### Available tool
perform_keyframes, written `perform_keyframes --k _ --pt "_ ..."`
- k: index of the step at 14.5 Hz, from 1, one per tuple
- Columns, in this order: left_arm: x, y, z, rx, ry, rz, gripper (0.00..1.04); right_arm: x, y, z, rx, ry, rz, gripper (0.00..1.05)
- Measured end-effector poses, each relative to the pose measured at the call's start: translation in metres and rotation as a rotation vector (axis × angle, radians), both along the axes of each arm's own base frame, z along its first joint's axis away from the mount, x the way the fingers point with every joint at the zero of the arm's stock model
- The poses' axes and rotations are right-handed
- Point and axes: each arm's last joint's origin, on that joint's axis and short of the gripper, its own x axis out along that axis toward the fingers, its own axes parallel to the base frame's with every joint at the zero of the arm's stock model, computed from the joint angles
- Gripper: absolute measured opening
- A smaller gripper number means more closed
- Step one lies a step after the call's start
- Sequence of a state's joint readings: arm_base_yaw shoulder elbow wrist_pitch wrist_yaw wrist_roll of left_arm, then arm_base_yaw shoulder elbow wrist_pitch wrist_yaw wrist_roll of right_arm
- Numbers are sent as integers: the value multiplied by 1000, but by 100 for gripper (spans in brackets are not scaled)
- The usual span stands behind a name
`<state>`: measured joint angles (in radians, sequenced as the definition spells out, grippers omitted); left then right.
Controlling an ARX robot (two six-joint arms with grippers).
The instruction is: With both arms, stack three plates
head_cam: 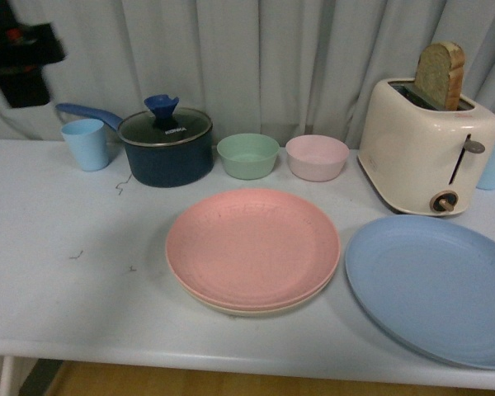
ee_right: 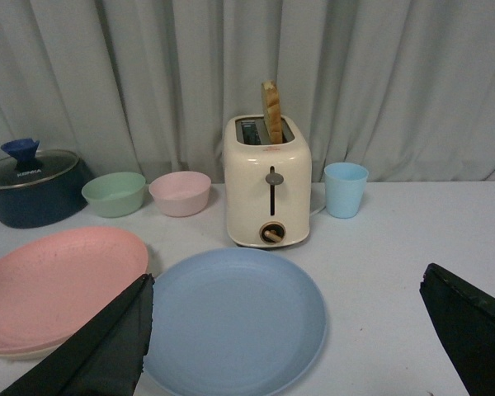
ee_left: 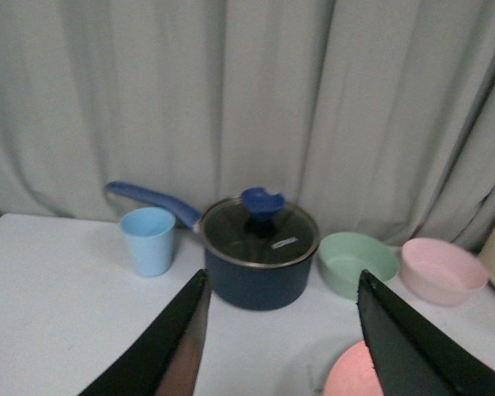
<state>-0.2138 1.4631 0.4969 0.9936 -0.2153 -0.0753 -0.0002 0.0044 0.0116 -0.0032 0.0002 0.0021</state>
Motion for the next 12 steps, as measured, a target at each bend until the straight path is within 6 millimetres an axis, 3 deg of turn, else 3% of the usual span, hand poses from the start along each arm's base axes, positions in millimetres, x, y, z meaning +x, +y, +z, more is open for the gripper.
perform_keyframes --k 2,4,5,9,10,12 --pt "-28 17 -17 53 47 10 32 0 0 0 0 0 0 98" --pt "-51 25 -19 64 30 -7 7 0 0 0 0 0 0 98" --pt "-60 30 -20 65 25 1 2 0 0 0 0 0 0 98" --pt "-96 44 -32 65 7 -9 2 0 0 0 0 0 0 98" --pt "-104 53 -43 67 70 7 2 0 0 0 0 0 0 98" --pt "-115 53 -37 67 32 0 2 0 0 0 0 0 0 98"
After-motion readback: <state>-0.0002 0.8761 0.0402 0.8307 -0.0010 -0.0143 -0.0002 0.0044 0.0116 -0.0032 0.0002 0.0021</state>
